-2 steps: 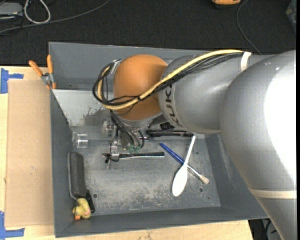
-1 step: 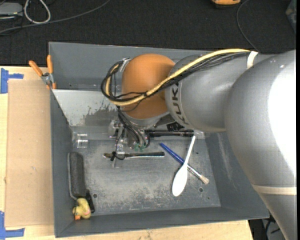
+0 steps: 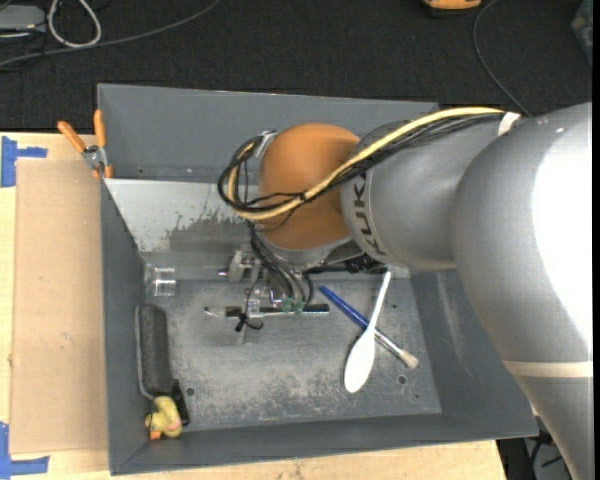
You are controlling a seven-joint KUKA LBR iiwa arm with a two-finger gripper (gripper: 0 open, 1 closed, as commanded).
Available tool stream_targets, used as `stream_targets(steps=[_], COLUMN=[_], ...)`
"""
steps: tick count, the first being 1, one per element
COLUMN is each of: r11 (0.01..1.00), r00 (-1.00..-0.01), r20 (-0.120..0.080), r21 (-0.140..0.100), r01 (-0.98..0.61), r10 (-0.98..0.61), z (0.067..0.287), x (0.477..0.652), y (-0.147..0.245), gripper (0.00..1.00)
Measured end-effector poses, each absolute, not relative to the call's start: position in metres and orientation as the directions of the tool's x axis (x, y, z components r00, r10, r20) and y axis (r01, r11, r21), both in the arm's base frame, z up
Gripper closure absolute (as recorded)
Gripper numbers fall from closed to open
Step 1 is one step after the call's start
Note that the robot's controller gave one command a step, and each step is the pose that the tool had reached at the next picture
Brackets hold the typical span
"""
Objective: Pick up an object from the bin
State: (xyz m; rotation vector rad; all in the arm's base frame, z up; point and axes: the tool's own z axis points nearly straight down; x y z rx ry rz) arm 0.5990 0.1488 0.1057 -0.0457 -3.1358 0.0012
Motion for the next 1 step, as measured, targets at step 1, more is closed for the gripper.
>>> stream_targets(steps=[1], r11=[0.99], r00=[-0.99], r20=[0.001], r21=[0.004], r01=[0.144], r10=[0.144], z=[0.0677], x=[0.6134], y=[0.1077], gripper=[0.0])
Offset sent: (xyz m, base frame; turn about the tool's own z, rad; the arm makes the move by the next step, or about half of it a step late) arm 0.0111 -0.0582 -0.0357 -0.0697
